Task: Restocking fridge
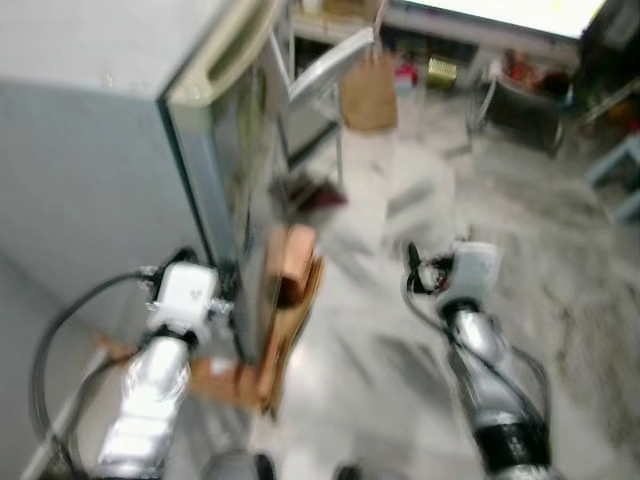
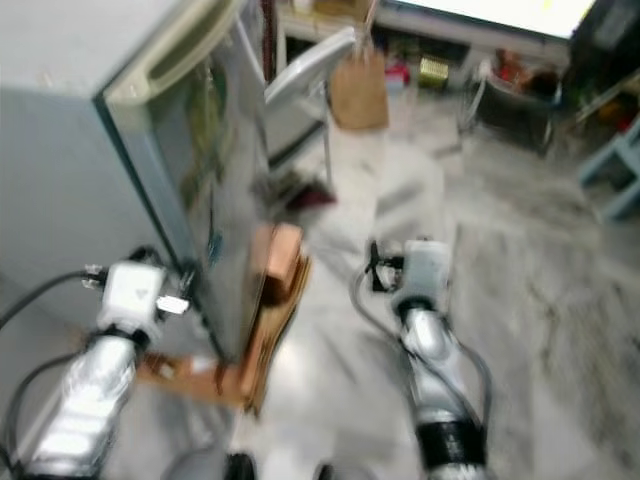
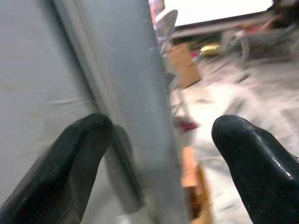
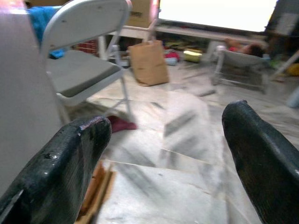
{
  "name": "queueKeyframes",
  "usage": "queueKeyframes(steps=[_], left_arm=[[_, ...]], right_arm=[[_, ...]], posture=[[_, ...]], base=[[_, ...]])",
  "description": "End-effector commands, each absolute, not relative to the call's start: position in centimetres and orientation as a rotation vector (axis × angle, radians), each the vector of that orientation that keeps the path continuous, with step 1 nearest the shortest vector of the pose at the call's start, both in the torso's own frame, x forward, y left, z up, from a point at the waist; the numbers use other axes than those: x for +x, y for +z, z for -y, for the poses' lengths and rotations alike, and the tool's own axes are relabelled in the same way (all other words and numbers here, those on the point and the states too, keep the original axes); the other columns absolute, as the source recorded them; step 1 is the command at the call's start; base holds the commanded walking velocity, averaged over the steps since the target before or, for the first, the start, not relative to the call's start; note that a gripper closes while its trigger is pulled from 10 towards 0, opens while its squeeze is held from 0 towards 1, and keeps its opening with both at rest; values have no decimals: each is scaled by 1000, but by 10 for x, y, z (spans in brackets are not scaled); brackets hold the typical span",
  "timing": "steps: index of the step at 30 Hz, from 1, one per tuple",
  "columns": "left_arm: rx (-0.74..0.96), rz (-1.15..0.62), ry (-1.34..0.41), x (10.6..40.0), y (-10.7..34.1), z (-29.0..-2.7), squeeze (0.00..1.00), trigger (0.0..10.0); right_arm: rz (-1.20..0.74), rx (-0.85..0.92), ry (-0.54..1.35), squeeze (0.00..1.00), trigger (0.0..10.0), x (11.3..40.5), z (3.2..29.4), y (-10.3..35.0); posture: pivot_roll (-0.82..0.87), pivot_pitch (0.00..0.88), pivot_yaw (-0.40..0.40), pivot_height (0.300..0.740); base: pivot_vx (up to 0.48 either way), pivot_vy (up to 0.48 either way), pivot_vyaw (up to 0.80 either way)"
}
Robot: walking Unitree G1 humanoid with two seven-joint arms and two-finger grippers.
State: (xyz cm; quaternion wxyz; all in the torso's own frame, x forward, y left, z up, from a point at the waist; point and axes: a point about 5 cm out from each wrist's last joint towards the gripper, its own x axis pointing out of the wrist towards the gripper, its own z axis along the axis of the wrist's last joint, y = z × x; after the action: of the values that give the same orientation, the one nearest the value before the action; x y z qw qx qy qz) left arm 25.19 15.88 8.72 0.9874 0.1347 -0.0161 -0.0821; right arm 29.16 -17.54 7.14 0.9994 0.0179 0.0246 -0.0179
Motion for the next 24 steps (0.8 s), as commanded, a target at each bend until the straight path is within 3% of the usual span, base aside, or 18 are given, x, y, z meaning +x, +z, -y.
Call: queueKeyframes(steps=[1,8,24], left_arm=[[265,1,-150,249,81,-164,0,10000],[246,-12,-132,251,80,-167,0,10000],[221,-38,81,263,83,-198,0,10000]], right_arm=[[-57,31,-29,0,10000,292,174,70],[-56,28,-26,0,10000,291,175,70],[-67,22,-3,0,10000,287,174,68]], posture=[[130,64,-95,740],[127,67,-97,740],[119,74,-103,740]], base=[[0,0,-800],[0,0,-702],[0,0,0]])
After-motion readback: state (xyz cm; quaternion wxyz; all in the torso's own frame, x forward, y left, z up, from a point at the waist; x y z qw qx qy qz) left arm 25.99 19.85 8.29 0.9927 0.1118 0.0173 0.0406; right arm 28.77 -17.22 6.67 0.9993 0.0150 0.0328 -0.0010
